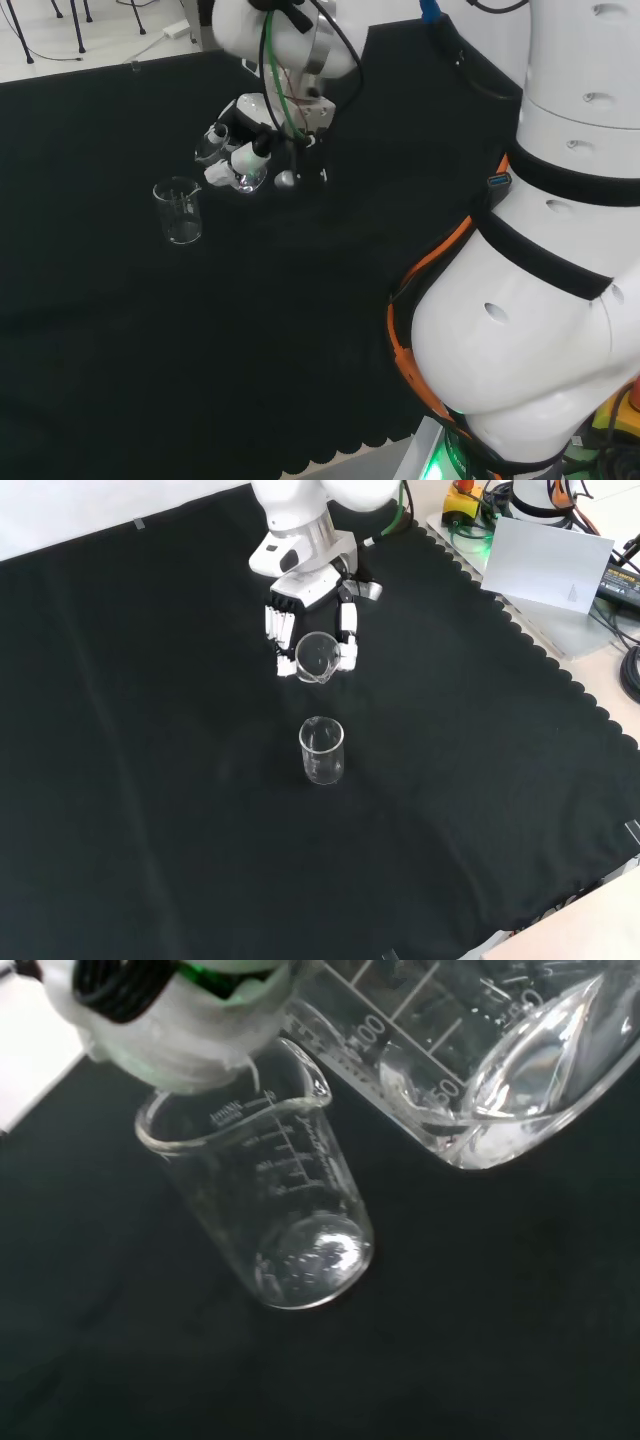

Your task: Pour the water from the handheld beaker into the one on the table.

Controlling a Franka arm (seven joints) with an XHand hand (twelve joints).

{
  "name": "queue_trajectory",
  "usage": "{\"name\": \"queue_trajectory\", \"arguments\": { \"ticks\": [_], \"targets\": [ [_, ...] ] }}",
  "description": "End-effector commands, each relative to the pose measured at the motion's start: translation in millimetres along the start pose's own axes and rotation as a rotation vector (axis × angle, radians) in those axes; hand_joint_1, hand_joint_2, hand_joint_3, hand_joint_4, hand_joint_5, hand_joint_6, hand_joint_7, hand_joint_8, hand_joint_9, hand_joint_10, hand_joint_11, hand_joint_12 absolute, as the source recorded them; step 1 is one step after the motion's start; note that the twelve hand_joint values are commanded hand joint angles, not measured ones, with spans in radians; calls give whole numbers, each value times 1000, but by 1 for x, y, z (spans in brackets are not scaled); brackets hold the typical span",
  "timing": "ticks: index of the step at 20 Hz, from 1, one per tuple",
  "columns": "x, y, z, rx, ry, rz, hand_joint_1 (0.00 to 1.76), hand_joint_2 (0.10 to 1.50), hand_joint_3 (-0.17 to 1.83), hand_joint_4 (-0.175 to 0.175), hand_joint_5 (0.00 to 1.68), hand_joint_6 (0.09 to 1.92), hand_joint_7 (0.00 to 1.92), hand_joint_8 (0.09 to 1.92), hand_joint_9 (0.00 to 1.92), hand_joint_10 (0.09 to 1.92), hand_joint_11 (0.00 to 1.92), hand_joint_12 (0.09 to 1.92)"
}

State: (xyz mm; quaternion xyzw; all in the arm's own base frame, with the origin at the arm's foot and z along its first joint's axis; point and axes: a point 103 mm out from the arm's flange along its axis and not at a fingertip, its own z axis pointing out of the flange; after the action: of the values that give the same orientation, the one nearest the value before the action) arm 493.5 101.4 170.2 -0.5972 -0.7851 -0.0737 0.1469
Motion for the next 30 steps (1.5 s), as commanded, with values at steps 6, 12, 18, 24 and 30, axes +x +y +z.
{"name": "queue_trajectory", "arguments": {
  "ticks": [6, 12, 18, 24, 30],
  "targets": [
    [22, 21, 0, 33, -229, -21, 1178, 1023, -175, 22, 1530, 87, 1658, 87, 1538, 167, 1154, 885],
    [30, 27, 3, 74, -322, 8, 1178, 1023, -175, 23, 1530, 87, 1661, 87, 1542, 171, 1160, 879],
    [37, 32, 8, 125, -410, 47, 1179, 1023, -175, 20, 1530, 87, 1665, 87, 1555, 184, 1188, 858],
    [40, 37, 9, 172, -467, 97, 1180, 1023, -175, 15, 1530, 87, 1668, 87, 1564, 194, 1212, 846],
    [40, 39, 5, 200, -507, 97, 1181, 1023, -175, 13, 1530, 87, 1669, 87, 1567, 199, 1220, 842]
  ]
}}
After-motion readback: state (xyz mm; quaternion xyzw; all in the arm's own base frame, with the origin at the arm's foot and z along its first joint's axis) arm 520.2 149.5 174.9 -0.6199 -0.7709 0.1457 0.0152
